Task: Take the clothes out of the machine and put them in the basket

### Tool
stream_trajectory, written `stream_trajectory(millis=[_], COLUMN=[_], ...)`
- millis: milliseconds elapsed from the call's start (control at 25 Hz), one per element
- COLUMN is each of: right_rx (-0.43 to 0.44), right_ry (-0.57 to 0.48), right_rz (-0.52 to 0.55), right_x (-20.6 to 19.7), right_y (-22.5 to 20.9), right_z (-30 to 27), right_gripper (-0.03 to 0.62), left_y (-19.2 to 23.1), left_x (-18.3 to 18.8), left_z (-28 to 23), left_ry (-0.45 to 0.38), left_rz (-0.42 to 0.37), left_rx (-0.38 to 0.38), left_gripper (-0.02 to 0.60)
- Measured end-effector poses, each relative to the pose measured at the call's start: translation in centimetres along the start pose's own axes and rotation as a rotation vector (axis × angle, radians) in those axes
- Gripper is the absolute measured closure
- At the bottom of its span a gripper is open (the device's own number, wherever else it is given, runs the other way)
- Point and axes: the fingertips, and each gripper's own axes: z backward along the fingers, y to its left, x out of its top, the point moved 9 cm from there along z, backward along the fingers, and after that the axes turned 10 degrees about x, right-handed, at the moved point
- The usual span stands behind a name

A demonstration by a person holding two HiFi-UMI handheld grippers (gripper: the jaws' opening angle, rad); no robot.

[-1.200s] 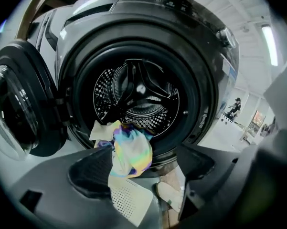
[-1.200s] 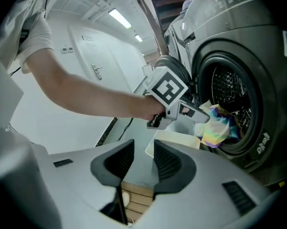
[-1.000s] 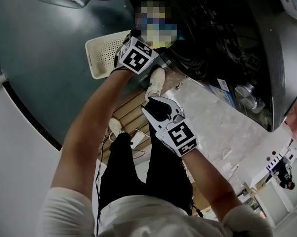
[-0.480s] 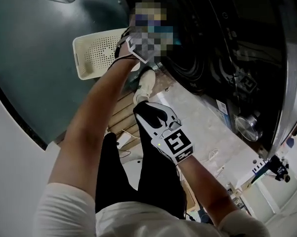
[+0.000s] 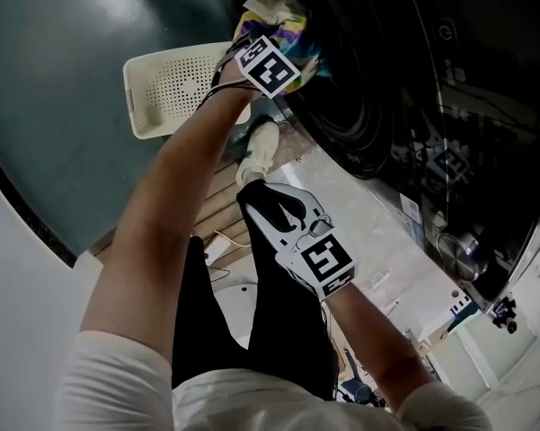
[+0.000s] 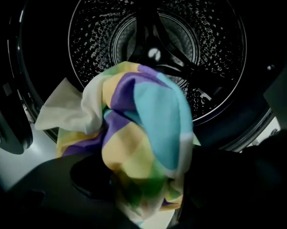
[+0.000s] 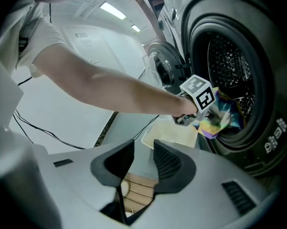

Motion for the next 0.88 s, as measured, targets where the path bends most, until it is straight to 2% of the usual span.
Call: stream_trajectory(millis=[80,160,280,400,640,880], right_rx=[-0.002,0.000,0.002,0.001,-0.002,-0.011], right_ry=[-0.001,-0.002,-0.005,-0.015,-0.040,-0.073], right_rz=[-0.006,-0.007,0.001,0.004,0.006,0.013], right_x=[-0.2,-0.3,0.4,1.4,0.3,0.6], right_y=[-0.4,-0.4,0.0,0.7,0.8,2.1], right_z=[0.1,0.0,-0.1,-0.1,-0.4,-0.8], right_gripper=[0.485,0.485,0.485,0.485,0.485,0.485], left_y=[-0.2,-0.3,-0.1,0.3,-1.0,-0.9], left_x=[-0.1,-0.3,-0.2,0.2,0.3,1.3], left_z=[0.0,0.1,1.2,3.2,5.0,9.4], left_ry=[0.011,0.024,0.018,-0.012,-0.082,-0.151], left_rz=[0.047,0.079,0.073,0.073,0.036,0.018], left_rx=[-0.017,-0.026,-0.032,-0.039,-0.058,-0.071], left_gripper=[0.293,0.361,0.461,0.486,0.494,0.497])
